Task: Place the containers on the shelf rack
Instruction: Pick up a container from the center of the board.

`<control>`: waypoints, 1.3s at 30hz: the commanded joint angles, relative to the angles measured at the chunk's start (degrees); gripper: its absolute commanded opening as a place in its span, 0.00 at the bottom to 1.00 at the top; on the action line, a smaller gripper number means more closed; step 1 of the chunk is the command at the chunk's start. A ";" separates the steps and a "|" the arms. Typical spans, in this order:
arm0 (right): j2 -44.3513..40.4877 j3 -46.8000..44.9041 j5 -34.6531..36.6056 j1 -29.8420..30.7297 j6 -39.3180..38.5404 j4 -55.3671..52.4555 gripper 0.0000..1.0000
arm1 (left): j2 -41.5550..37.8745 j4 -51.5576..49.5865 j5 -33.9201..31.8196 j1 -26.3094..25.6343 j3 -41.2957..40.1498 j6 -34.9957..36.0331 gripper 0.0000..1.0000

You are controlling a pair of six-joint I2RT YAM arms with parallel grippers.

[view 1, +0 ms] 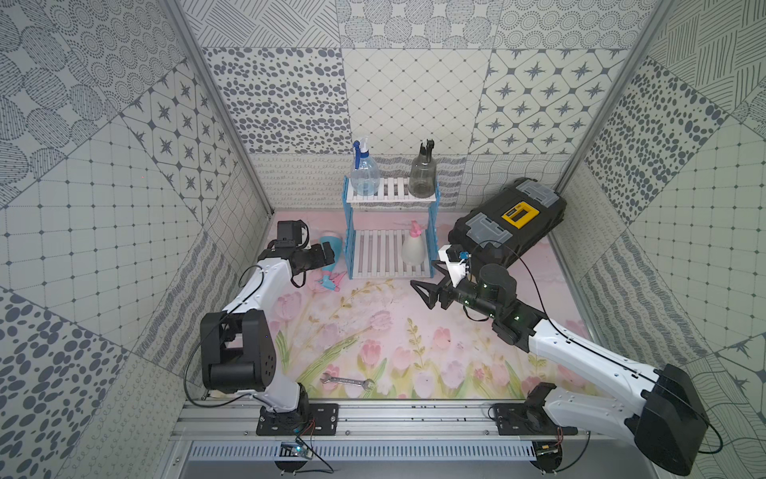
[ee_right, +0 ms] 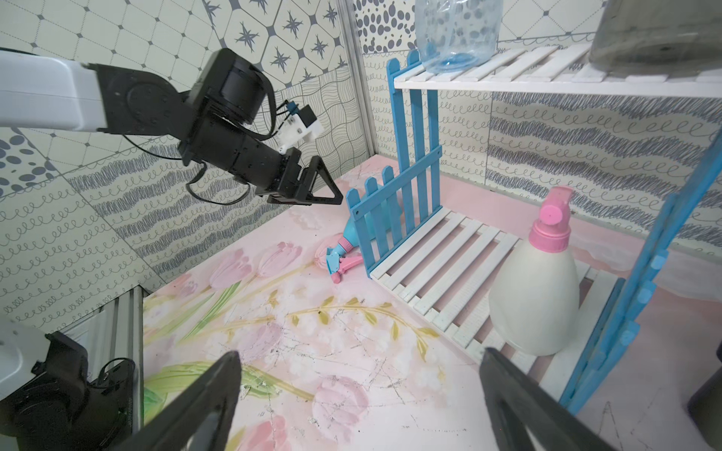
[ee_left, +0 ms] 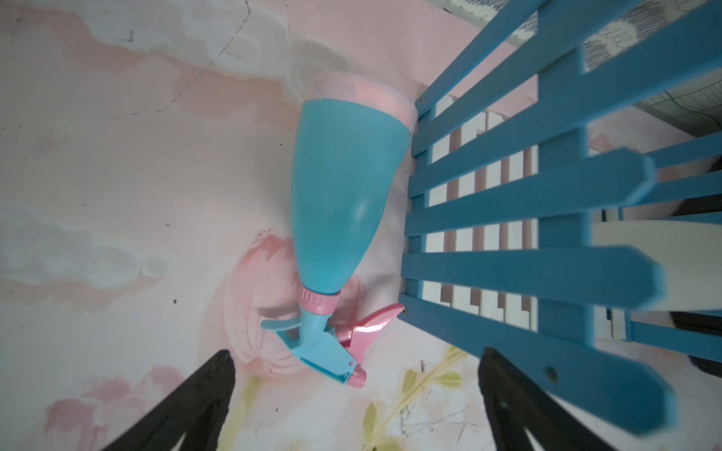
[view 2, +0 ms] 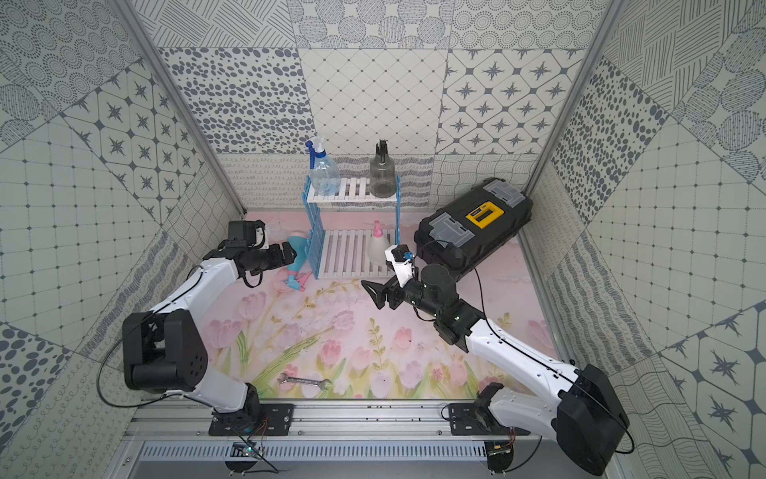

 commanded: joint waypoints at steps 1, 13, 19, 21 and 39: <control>1.09 -0.71 -0.36 0.02 1.07 3.99 0.97 | 10.00 5.58 2.49 0.42 5.40 2.03 0.99; 5.07 0.43 -0.38 0.05 1.38 4.99 0.97 | 26.97 -0.34 3.62 0.33 18.99 -1.17 0.99; 5.88 0.52 -0.08 0.01 1.47 5.16 0.97 | 30.54 -1.42 5.02 0.33 21.94 -1.44 0.96; 6.22 0.64 -0.16 0.05 1.48 5.29 0.97 | 30.78 -1.12 5.18 0.35 21.95 -1.52 0.93; 6.49 1.09 -0.97 0.01 1.47 6.74 0.97 | 9.36 6.55 1.73 5.76 1.02 -11.68 0.68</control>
